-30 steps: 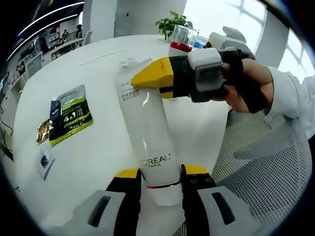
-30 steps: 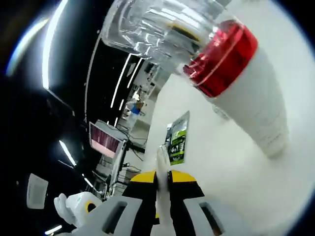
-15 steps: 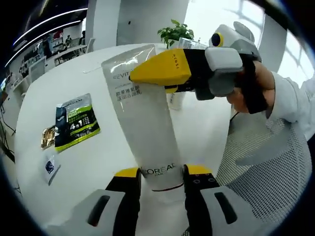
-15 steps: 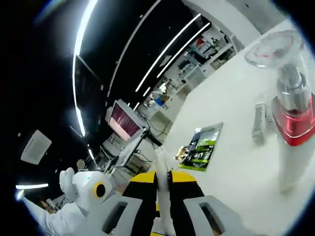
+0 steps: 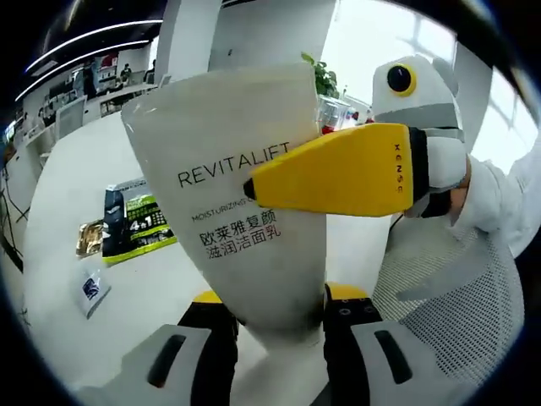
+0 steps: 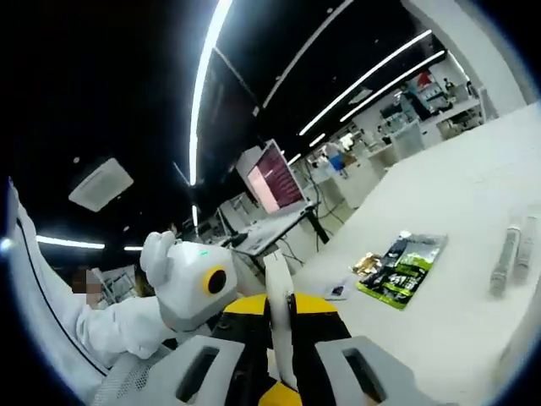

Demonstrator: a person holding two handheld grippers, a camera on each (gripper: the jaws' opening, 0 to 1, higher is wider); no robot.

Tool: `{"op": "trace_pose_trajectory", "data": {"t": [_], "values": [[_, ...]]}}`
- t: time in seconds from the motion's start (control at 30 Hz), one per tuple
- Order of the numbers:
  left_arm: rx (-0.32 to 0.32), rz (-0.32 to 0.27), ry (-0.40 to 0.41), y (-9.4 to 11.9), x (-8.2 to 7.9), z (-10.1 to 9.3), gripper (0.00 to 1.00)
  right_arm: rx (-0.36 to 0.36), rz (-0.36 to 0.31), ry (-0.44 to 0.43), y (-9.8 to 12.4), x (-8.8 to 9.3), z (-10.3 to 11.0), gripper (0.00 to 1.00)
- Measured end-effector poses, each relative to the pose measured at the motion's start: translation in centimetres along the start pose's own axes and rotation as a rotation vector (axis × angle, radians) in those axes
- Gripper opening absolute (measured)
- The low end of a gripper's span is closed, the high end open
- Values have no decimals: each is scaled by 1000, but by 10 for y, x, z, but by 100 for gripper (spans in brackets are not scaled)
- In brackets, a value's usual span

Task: Arrange the skincare products in the storage area until every visible bottle or jar stands upright without overlapping.

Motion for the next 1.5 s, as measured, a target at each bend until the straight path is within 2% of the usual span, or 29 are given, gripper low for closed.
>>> {"op": "trace_pose_trajectory", "data": {"t": [0.1,0.17,0.2,0.27,0.43,0.6,0.77,0.9,1.03,1.07,1.2,1.3,1.33,1.43,1.5], "values": [[33,-28,16,1,-4,-2,37,-25,-2,25,3,-4,2,0],[46,-39,21,3,-5,-3,37,-41,5,74,4,-6,7,0],[46,-45,22,3,-6,-3,37,-25,-3,98,5,-7,7,0],[40,-53,21,3,-8,-4,36,-42,-7,94,5,-7,9,0],[35,-47,21,0,-7,-7,36,-31,3,93,5,-5,9,0],[-48,-38,-53,-2,-8,-1,36,-4,7,87,6,-3,5,0],[-65,-36,-4,-8,-9,-3,35,19,2,90,7,-4,1,1],[-109,-43,-20,-10,-10,0,34,35,3,114,7,-5,1,2],[-120,-62,-33,-10,-14,0,34,46,-2,144,9,-9,5,2],[-119,-66,-33,-10,-14,-1,34,57,7,192,10,-10,4,2],[-122,-60,-54,-12,-14,-4,34,48,73,207,13,-10,5,1],[-113,-10,-137,-17,-7,-9,34,38,86,229,17,-22,7,0],[-101,-26,-163,-20,-10,-16,33,44,93,226,18,-27,7,0],[-83,-14,-153,-22,-10,-22,33,57,190,276,22,-35,5,1],[-79,-11,-161,-23,-9,-22,33,52,204,252,23,-37,6,4]]}}
Point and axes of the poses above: the point that each gripper's makers call its tool centre point, and the gripper's own axes: y roughly backward along the fingers, z roughly to its left, x roughly out of its underside, the point moved 4 cm from there along y, roughly backward along the fingers, and after that the axes turned 5 degrees about -x, right-handed, at the moved point
